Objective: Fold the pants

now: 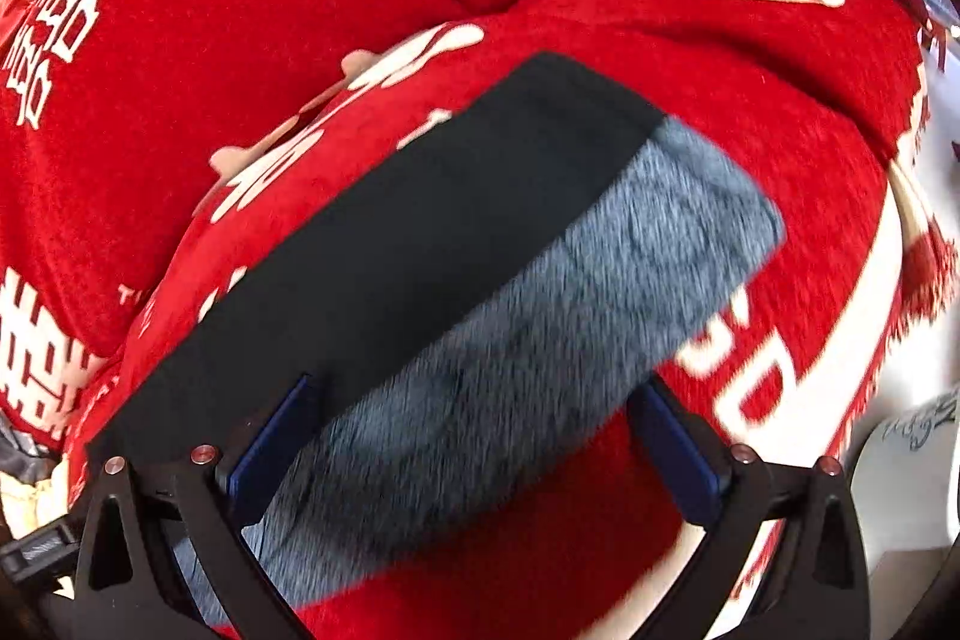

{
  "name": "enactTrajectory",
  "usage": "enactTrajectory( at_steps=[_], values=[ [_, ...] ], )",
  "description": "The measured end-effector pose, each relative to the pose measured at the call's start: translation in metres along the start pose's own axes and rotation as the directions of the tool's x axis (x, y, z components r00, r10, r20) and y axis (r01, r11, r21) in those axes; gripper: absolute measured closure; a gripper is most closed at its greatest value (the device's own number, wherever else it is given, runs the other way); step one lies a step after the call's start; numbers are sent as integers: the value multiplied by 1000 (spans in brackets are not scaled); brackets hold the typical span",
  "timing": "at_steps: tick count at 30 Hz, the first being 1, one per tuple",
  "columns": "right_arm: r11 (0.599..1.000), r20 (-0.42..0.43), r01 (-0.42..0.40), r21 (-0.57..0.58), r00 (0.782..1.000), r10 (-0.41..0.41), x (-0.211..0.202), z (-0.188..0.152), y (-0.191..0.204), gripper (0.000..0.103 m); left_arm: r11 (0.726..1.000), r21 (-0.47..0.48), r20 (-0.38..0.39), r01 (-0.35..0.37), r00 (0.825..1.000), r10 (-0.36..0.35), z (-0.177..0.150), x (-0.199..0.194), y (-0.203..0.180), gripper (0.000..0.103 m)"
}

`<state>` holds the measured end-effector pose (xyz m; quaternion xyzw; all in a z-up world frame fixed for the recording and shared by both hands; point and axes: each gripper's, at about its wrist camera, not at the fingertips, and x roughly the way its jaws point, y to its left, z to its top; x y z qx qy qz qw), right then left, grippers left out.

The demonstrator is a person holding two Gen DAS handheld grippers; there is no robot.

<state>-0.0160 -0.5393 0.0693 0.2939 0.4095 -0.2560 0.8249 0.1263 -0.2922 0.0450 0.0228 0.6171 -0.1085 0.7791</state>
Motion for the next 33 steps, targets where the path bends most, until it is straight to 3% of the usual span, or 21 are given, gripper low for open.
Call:
enactTrajectory(
  at_steps=[2, 4, 5, 9, 11, 15, 17, 20, 26, 33],
  values=[
    [1000, 15, 8, 1, 1000, -8, 4, 8, 0, 0, 1000, 13, -25, 12, 1000, -12, 9, 8, -21, 0],
    [1000, 25, 5, 14, 1000, -5, 7, 17, -3, 0, 997, 42, -41, -57, 997, 59, 13, 20, -39, 0],
    [1000, 32, -1, 24, 999, 1, 7, 19, -4, 0, 993, 58, -23, -98, 995, 100, 13, 23, -46, 0],
    [1000, 49, -11, -2, 999, 11, 14, 25, 0, 4, 991, 47, 25, -121, 992, 120, 11, 23, -54, 0],
    [999, 54, -18, -50, 998, 21, 13, 22, 6, 36, 991, 59, 41, -124, 992, 122, 9, 22, -54, 0],
    [995, 50, 15, -97, 999, -10, 11, 22, 9, 64, 990, 65, 55, -122, 991, 118, 8, 21, -59, 0],
    [998, 51, -15, -67, 999, 19, 3, 26, 5, 81, 991, 74, 55, -113, 992, 110, 7, 20, -57, 0],
    [994, 75, -77, -73, 994, 83, -16, 30, 11, 85, 992, 83, 49, -92, 995, 88, 10, 21, -51, 0],
    [977, 140, -88, -196, 983, 117, -52, 24, 54, 86, 993, 90, 51, -73, 996, 69, 8, 10, -39, 0],
    [917, 202, -23, -399, 973, 112, -76, -5, 122, 86, 997, 56, 133, -44, 990, 36, 9, -24, 14, 0]
  ],
)
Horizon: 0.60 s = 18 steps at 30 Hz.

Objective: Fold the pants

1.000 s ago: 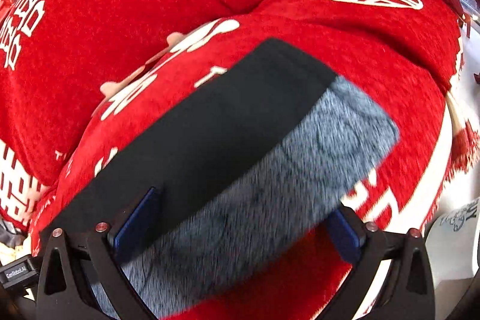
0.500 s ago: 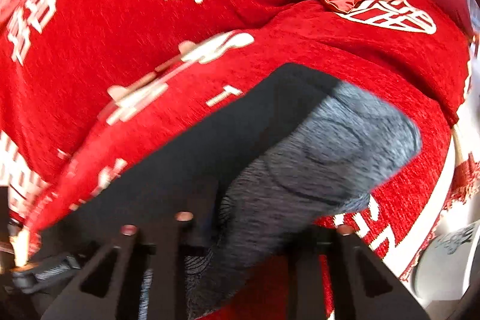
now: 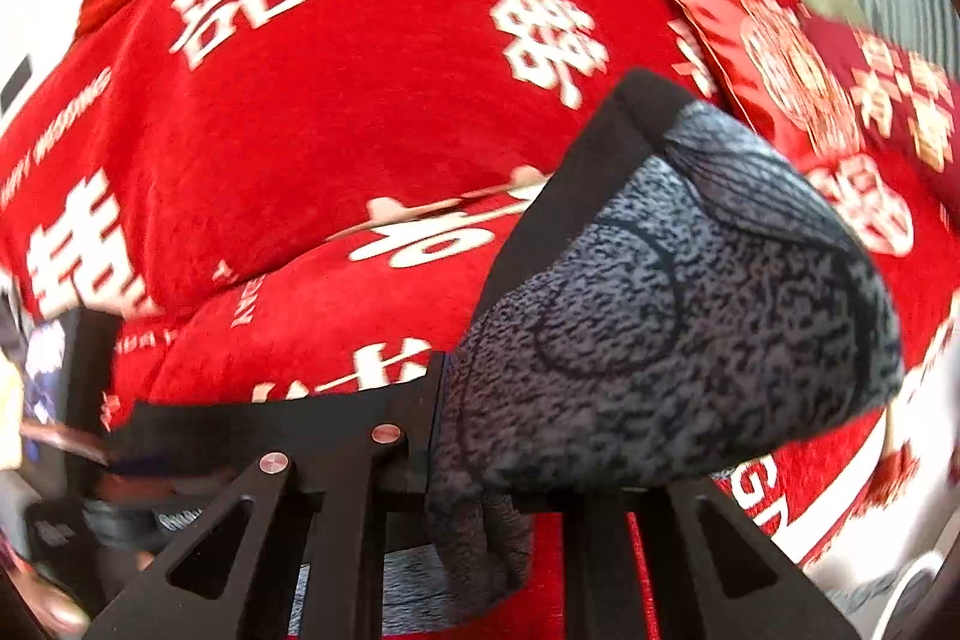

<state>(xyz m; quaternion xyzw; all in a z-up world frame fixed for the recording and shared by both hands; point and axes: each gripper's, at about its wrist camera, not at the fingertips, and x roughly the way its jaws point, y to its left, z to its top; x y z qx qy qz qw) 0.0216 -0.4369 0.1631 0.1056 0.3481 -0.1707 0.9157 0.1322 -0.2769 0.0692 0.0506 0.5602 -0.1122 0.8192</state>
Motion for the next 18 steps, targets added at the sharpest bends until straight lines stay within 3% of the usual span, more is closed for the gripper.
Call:
enactTrajectory(
  at_steps=[6, 12, 14, 18],
  values=[
    [958, 48, 42, -283, 998, -29, -5, -20, 82, 86, 993, -116, -14, -7, 1000, 5, -11, -1, 70, 0],
    [915, -19, 17, -403, 999, -27, 16, -52, 127, 86, 975, -220, -56, -14, 998, 2, -29, 12, 122, 0],
    [887, -47, 22, -462, 998, -49, 27, -66, 141, 86, 966, -256, -71, -17, 997, -1, -34, 16, 137, 0],
    [787, -85, 65, -614, 986, -147, 49, -100, 167, 84, 952, -305, -78, -14, 997, -10, -39, 16, 157, 0]
  ],
)
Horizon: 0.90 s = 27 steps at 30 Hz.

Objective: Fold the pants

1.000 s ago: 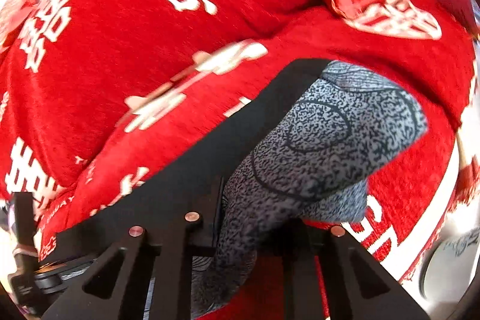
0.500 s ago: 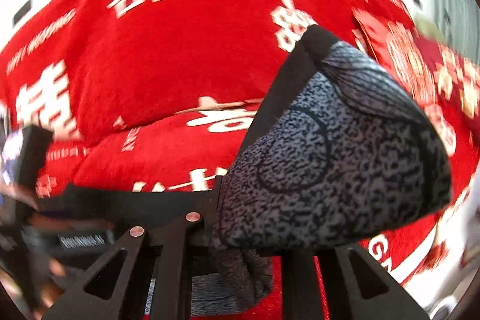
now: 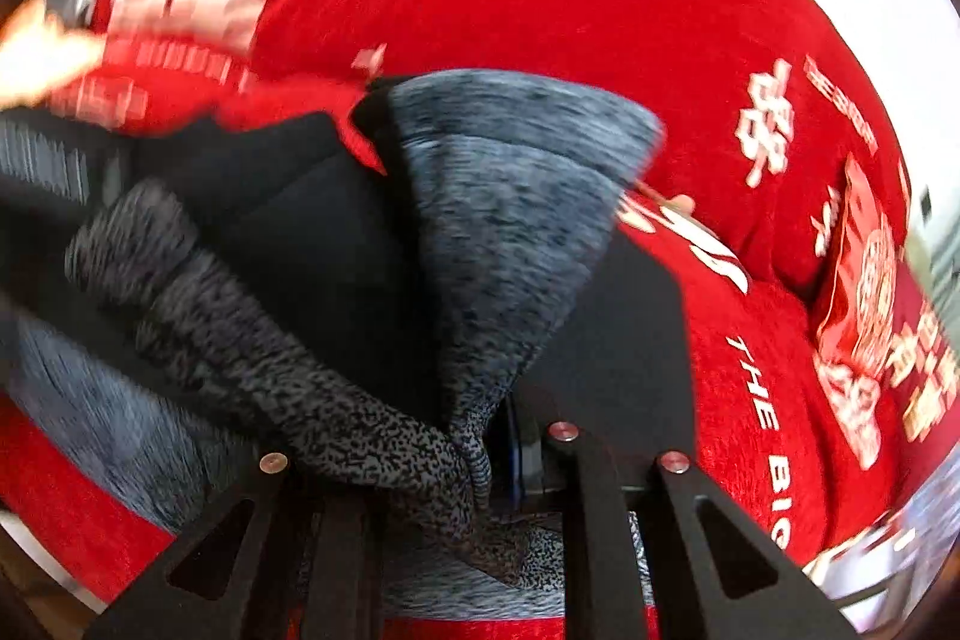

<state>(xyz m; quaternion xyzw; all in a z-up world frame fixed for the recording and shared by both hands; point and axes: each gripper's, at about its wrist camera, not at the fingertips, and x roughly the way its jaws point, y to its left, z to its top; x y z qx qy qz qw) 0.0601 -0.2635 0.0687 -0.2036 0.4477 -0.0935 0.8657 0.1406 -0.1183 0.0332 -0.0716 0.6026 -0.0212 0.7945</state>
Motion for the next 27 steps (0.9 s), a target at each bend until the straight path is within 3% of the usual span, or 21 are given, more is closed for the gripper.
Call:
enactTrajectory(
  at_steps=[3, 5, 8, 10, 12, 14, 16, 17, 20, 22, 25, 27],
  values=[
    [997, 4, 41, -64, 999, -41, -7, -3, 12, 71, 1000, -8, 18, 20, 1000, -19, 4, -9, 3, 0],
    [998, 16, -53, -36, 998, 54, -21, -2, 6, 41, 999, -1, 38, 32, 999, -32, 8, -15, 1, 0],
    [993, 84, -110, 45, 991, 106, -48, -8, -13, 27, 998, 23, 61, 51, 997, -52, 15, -25, -11, 0],
    [971, 136, -163, 176, 981, 140, -62, -12, -41, 25, 997, 48, 68, 62, 996, -65, 20, -30, -24, 0],
    [919, 172, -202, 339, 974, 151, -66, -15, -77, 23, 994, 76, 67, 75, 995, -80, 24, -34, -38, 0],
    [817, 197, -255, 518, 965, 176, -60, -22, -119, 23, 990, 114, 81, 88, 992, -97, 25, -43, -55, 0],
    [739, 234, -327, 589, 944, 231, -61, -29, -147, 23, 984, 151, 106, 93, 988, -110, 25, -51, -69, 0],
    [725, 252, -342, 597, 939, 235, -64, -30, -156, 23, 983, 162, 108, 92, 988, -110, 25, -52, -74, 0],
    [753, 216, -256, 607, 964, 154, -62, -29, -169, 22, 975, 203, 70, 85, 992, -101, 17, -42, -91, 0],
    [769, 138, -195, 609, 981, 139, -43, -31, -166, 22, 969, 247, 53, 21, 998, -35, 5, -28, -100, 0],
    [779, 59, -211, 591, 974, 219, -12, -33, -150, 22, 958, 279, 27, -61, 998, 56, -10, -8, -98, 0],
    [811, -29, -223, 541, 959, 283, 2, -41, -129, 23, 961, 275, 10, -39, 999, 38, -20, -2, -90, 0]
  ],
)
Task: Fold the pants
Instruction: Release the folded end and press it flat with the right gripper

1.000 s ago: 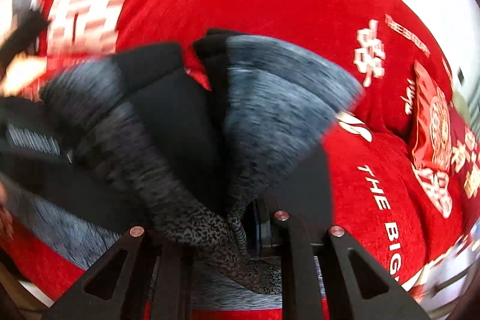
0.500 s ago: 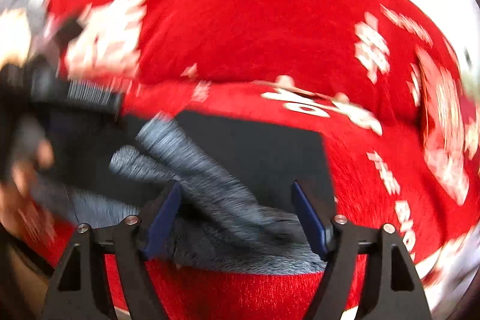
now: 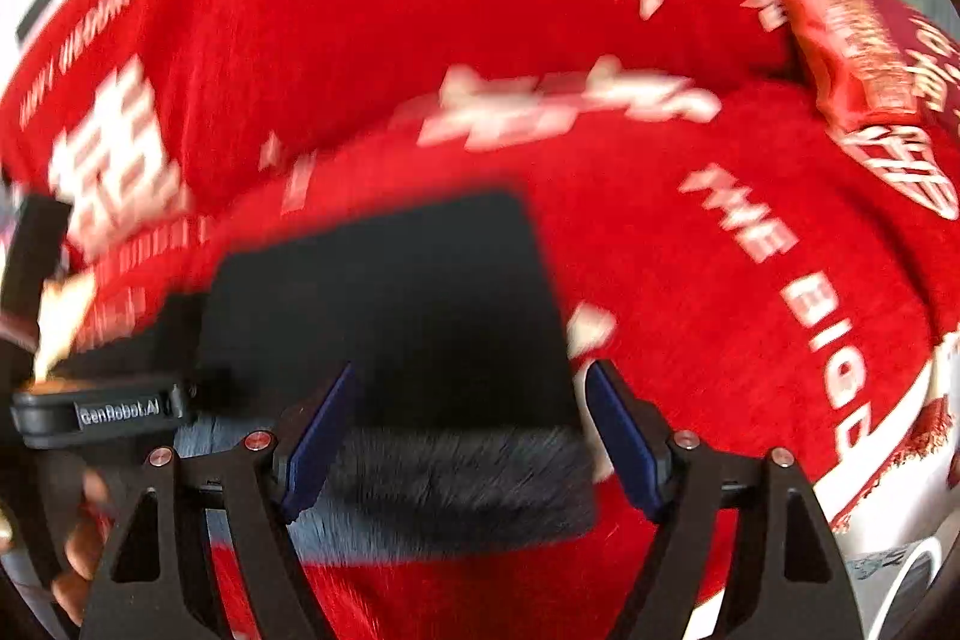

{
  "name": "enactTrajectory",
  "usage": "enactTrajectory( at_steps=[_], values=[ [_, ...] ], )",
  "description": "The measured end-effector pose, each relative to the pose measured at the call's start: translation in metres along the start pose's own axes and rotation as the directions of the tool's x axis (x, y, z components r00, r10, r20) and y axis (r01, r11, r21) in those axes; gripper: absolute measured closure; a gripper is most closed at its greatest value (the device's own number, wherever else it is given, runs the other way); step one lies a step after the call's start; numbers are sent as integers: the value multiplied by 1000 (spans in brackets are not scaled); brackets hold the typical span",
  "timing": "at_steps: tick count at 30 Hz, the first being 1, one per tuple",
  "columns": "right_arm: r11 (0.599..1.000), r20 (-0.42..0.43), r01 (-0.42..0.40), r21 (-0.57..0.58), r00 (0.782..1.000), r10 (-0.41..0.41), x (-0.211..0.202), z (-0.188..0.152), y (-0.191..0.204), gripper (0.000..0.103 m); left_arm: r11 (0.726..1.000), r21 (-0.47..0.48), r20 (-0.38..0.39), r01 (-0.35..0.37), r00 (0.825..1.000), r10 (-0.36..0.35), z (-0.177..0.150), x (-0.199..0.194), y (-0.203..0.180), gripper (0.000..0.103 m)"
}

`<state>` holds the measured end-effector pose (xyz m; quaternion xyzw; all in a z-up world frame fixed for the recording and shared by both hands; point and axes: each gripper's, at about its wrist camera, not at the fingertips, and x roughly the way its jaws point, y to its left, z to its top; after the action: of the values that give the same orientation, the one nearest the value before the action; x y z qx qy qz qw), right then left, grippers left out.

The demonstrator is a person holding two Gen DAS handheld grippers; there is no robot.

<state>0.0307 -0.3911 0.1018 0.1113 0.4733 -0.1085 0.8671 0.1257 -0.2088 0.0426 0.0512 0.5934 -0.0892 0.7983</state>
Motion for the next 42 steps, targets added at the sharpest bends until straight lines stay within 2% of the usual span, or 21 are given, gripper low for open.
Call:
enactTrajectory(
  at_steps=[2, 5, 8, 10, 13, 15, 16, 17, 20, 23, 26, 28, 31, 35, 40, 42],
  values=[
    [998, -53, 47, -50, 997, -49, 13, -12, 4, 21, 1000, -1, 10, 12, 1000, -12, -10, 0, 2, 0],
    [998, -43, 42, -43, 998, -44, 6, -14, 0, 22, 1000, 8, 34, 6, 999, -7, -15, -1, 2, 0],
    [999, 63, 35, -8, 997, -34, -15, 7, -4, 22, 1000, -21, 23, 19, 1000, -18, -16, 2, 2, 0],
    [999, 100, 46, -14, 994, -44, -17, 25, 2, 22, 999, -40, 20, 35, 999, -35, -17, 3, 4, 0],
    [999, 40, 3, -32, 999, -2, 10, 49, 16, 22, 997, -55, 16, 59, 998, -58, -20, 5, 9, 0],
    [998, -48, 37, -41, 998, -39, 43, 58, 23, 21, 997, -44, 19, 60, 998, -59, -22, 4, 9, 0],
    [996, -83, 73, -41, 994, -76, 58, 61, 25, 15, 998, -40, 23, 58, 998, -57, -22, 4, 8, 0],
    [996, -96, 81, -36, 992, -85, 67, 64, 24, 2, 998, -39, 29, 55, 998, -54, -23, 4, 7, 0],
    [987, -88, 139, -78, 985, -146, 85, 76, 31, 0, 998, -36, 42, 56, 998, -55, -24, 5, 7, 0],
    [987, -88, 143, -66, 985, -149, 83, 84, 32, 0, 995, -40, 33, 87, 996, -85, -23, 4, 11, 0],
    [985, -80, 149, -89, 985, -156, 75, 76, 34, 0, 990, -62, 15, 128, 992, -127, -24, 0, 22, 0],
    [978, -63, 161, -135, 983, -171, 66, 60, 43, 0, 988, -67, 22, 142, 990, -141, -27, -6, 28, 0],
    [969, -32, 161, -185, 985, -170, 46, 28, 57, 0, 995, -67, 75, 77, 995, -72, -33, -21, 42, 0],
    [968, -1, 184, -173, 982, -187, 26, 3, 66, 0, 995, -94, 102, 42, 994, -32, -37, -30, 69, 0],
    [981, -27, 107, -164, 993, -113, 38, 27, 92, 0, 981, -189, 74, -37, 996, 52, -39, -20, 105, 0],
    [989, -90, 76, -130, 992, -88, 64, 43, 103, 0, 974, -218, 56, -59, 996, 73, -42, -14, 118, 0]
  ],
)
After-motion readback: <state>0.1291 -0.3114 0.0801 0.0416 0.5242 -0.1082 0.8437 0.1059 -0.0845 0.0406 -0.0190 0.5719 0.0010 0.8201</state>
